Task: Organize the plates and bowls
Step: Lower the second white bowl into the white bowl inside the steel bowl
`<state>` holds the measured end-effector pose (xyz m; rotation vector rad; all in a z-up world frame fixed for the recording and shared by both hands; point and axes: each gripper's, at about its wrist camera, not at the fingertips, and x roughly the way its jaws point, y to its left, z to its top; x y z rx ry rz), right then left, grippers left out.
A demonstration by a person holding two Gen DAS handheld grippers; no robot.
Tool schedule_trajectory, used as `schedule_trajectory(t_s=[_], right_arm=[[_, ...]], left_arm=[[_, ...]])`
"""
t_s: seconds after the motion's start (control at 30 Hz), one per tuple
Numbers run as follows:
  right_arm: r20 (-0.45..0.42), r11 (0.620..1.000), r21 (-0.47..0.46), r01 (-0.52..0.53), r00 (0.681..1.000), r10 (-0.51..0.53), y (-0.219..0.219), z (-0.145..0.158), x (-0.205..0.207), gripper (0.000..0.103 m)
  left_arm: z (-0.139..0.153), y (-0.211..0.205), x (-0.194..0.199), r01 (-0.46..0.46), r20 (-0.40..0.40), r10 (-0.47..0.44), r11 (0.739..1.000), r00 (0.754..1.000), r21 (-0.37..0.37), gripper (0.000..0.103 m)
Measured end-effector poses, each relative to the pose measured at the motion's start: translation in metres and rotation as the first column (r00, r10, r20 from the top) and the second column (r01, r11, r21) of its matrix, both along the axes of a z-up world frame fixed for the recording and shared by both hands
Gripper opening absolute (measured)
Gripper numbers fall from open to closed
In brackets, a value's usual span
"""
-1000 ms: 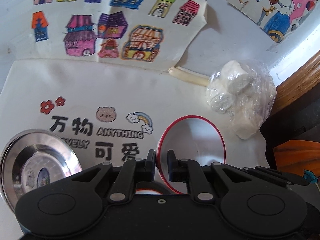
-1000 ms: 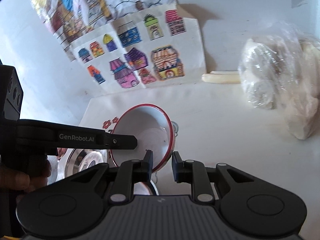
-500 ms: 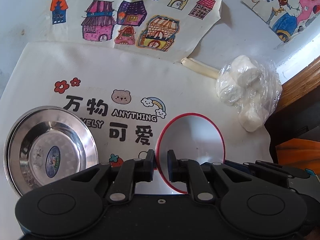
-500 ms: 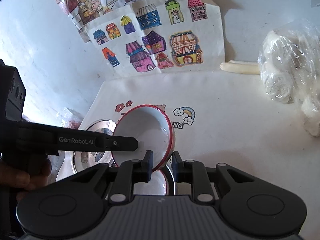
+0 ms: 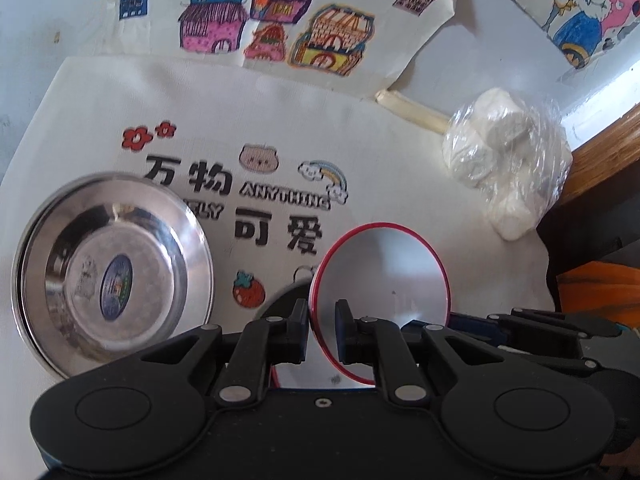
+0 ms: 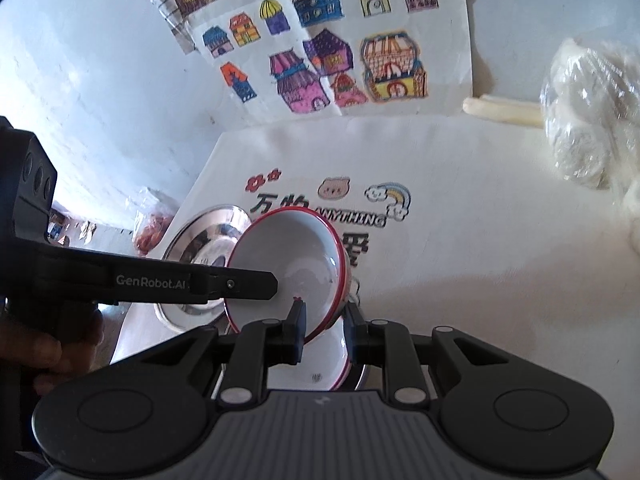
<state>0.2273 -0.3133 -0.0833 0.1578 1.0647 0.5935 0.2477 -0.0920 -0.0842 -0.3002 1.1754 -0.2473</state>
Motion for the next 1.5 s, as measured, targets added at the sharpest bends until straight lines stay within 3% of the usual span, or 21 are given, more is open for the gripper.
schedule_trajectory(t_s=[0.77,1.5], right_arm=[[-0.078,0.997,-0.034,-0.068,0.995,0.065,0.008,-0.017,-0.009,0.023],[-0.110,0.997,-0.043,-0.069,0.992,0.064,0.006,-0.025,-0.007,0.024]], left_arm=[[-0.024,-0.002,-0.020,0.010,-0.092,-0.008,1.000,0.996,0.026,0.015],[-0.028,-0.008,-0.018,0.008,-0.104,-0.003,0.999,0.995,0.045,0.016]])
